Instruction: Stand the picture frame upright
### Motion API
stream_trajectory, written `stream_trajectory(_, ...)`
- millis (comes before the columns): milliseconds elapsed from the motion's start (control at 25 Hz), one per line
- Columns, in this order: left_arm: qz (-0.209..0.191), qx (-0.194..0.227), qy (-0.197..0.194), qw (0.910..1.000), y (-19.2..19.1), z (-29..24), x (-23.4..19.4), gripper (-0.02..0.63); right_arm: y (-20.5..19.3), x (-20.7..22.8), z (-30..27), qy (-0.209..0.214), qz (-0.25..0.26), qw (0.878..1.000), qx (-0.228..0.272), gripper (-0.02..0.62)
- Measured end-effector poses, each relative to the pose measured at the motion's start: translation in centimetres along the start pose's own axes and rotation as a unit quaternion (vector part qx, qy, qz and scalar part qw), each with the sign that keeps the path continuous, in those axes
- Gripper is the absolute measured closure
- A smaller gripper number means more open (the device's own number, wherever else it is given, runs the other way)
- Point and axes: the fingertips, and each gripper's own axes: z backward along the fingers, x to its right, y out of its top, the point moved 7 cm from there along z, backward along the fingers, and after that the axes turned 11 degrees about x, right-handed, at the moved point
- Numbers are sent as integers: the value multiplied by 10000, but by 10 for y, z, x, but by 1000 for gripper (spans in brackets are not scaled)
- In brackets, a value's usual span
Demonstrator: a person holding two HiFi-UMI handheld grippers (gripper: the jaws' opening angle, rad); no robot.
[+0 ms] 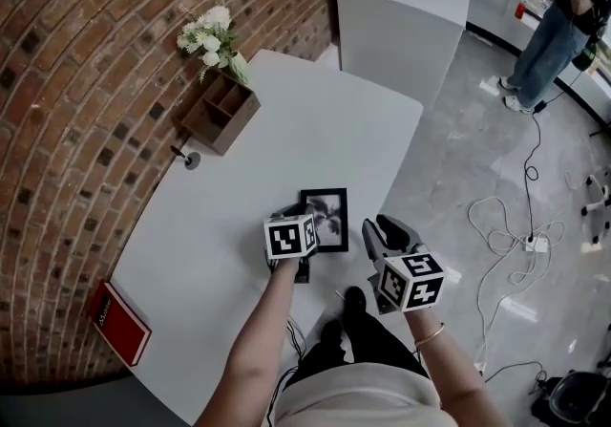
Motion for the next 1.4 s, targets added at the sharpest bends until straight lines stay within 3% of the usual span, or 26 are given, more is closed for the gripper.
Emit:
stream_trajectory(800,251,830,74,9962,8,21,5,545,-45,-3,-46,287,-608,9926,-1012,483)
stream_trajectory(1400,505,1261,-56,9907,16,38,0,545,-51,-10,-74,752,-408,9870,-1360,474)
